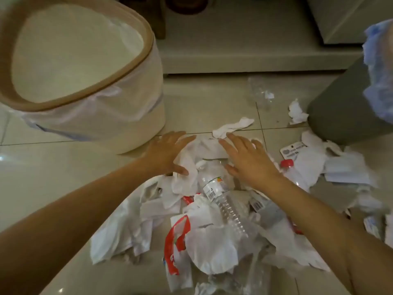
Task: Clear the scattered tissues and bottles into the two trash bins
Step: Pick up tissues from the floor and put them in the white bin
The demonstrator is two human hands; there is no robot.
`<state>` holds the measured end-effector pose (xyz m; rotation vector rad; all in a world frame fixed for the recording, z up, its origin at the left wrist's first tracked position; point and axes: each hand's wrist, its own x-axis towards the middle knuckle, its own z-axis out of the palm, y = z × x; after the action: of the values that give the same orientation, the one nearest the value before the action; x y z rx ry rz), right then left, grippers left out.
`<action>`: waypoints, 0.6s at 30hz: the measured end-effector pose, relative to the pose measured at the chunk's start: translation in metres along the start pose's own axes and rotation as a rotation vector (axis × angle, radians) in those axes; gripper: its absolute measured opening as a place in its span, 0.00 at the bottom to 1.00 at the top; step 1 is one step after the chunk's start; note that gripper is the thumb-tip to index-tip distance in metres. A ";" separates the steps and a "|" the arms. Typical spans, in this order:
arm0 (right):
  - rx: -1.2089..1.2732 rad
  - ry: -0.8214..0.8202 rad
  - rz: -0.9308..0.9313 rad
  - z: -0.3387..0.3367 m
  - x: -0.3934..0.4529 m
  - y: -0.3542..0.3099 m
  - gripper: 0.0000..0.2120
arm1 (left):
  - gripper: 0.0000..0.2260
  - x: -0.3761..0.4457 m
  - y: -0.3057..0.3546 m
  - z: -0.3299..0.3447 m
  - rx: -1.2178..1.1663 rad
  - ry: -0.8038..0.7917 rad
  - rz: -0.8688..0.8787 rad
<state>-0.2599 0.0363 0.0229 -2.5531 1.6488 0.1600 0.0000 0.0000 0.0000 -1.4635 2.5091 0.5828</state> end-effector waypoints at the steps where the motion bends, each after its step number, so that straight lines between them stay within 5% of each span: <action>1: 0.017 -0.007 -0.020 0.007 0.006 -0.001 0.35 | 0.48 -0.001 -0.003 0.005 0.017 -0.036 -0.048; 10: 0.055 -0.147 0.032 0.031 0.035 -0.012 0.35 | 0.42 0.006 0.001 0.035 0.053 -0.093 -0.242; 18: 0.073 -0.240 0.188 0.050 0.058 0.010 0.34 | 0.18 0.019 0.012 0.040 0.007 0.119 -0.141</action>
<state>-0.2471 -0.0129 -0.0354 -2.2228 1.7603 0.3960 -0.0216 0.0071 -0.0399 -1.7026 2.4648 0.4752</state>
